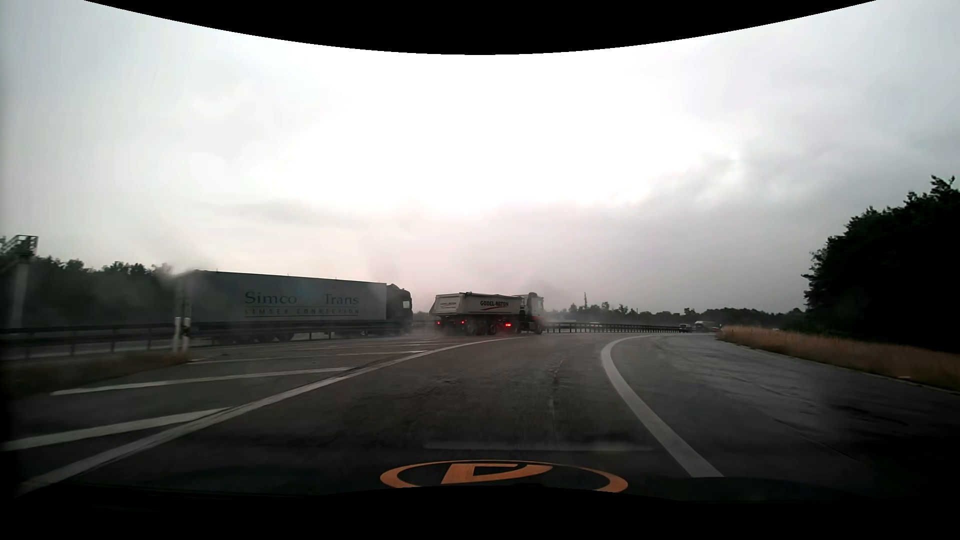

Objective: Follow the waypoints while adhering to traffic rules and regulations

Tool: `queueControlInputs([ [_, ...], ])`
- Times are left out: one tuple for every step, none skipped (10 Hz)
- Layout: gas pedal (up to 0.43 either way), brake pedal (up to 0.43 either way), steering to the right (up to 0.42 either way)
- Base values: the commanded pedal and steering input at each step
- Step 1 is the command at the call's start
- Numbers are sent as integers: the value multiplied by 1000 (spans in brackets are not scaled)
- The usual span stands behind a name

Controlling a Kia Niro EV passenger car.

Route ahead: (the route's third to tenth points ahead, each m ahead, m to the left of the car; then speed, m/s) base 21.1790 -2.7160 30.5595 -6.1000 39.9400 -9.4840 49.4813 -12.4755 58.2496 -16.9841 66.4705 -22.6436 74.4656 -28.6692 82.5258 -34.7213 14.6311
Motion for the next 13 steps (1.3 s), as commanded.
queueControlInputs([
  [220, 0, 84],
  [228, 0, 83],
  [228, 0, 81],
  [240, 0, 77],
  [240, 0, 73],
  [240, 0, 70],
  [240, 0, 67],
  [248, 0, 65],
  [248, 0, 64],
  [268, 0, 64],
  [268, 0, 64],
  [350, 0, 64],
  [358, 0, 64],
])
